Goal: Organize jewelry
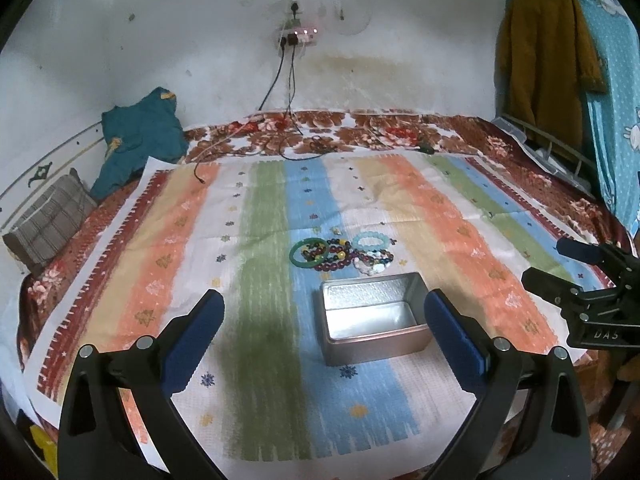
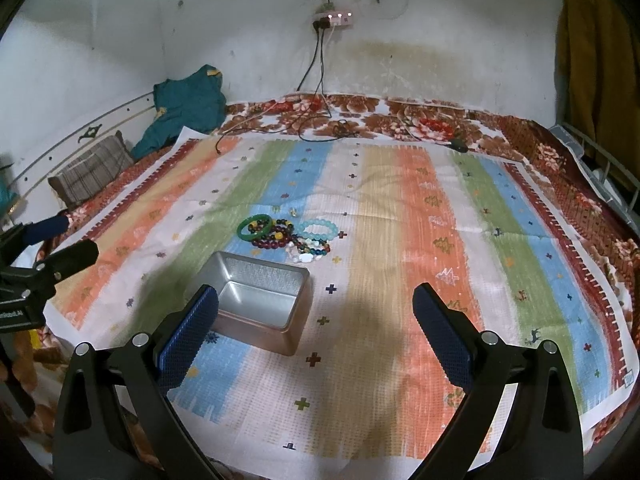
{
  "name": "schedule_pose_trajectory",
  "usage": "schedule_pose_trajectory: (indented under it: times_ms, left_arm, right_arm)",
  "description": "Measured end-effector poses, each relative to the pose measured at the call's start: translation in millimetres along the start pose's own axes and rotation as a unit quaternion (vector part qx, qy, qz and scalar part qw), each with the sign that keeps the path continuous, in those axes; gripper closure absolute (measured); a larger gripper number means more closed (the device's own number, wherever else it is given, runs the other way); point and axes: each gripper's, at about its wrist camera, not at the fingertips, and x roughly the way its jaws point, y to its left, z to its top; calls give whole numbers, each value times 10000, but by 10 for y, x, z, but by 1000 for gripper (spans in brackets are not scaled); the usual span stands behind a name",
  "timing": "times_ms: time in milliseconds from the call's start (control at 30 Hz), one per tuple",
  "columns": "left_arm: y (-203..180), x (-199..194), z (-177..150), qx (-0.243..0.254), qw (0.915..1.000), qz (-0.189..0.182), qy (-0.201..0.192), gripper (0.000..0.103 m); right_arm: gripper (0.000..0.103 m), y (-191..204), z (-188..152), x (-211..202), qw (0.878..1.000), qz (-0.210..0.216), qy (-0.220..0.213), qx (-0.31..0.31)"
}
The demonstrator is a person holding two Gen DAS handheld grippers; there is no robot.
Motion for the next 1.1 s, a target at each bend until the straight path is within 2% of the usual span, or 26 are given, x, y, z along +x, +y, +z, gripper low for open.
schedule_pose_trajectory:
  times_ms: [233, 800, 1100]
  left_arm:
    - [-42, -3, -10, 156, 9999, -56, 3, 6]
    - [-46, 43, -23, 175, 9997, -50, 149, 6]
    - [21, 97, 0, -90, 9994, 40, 319, 6]
  right_arm:
    - [4, 13, -15, -5, 10000, -5, 5, 2]
    - [4, -22, -46, 25, 10000, -24, 50, 42]
    - [4, -32, -18, 95, 9998, -89, 145, 44]
